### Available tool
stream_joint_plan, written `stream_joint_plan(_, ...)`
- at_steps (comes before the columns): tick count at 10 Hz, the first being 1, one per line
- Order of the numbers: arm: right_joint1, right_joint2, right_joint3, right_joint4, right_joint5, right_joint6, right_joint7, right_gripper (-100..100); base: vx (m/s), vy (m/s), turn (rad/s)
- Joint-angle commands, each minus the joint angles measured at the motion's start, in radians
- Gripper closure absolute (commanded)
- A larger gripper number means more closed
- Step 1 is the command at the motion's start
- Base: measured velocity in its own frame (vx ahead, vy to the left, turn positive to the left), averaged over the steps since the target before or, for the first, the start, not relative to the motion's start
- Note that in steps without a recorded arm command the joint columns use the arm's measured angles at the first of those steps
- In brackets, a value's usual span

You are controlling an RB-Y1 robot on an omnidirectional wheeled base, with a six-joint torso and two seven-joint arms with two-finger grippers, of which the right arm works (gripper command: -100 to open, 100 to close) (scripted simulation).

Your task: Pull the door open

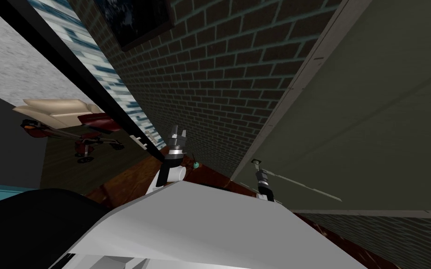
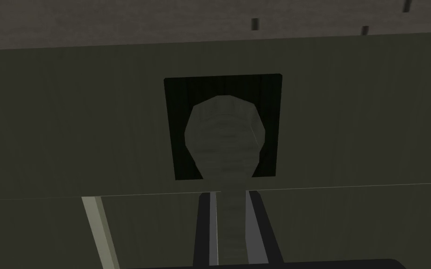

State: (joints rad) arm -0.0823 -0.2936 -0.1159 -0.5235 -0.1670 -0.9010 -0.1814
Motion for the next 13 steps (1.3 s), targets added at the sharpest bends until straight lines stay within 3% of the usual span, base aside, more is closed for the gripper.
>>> stream_joint_plan(1, 0.000, -0.001, -0.001, -0.001, 0.000, -0.001, 0.000, 100, 0.000, 0.000, 0.000)
stream_joint_plan(10, 0.041, -0.061, 0.093, -0.018, 0.057, -0.048, -0.109, 100, -0.207, -0.049, 0.104)
stream_joint_plan(13, 0.047, -0.053, 0.091, -0.025, 0.060, -0.043, -0.105, 100, -0.138, -0.023, 0.097)
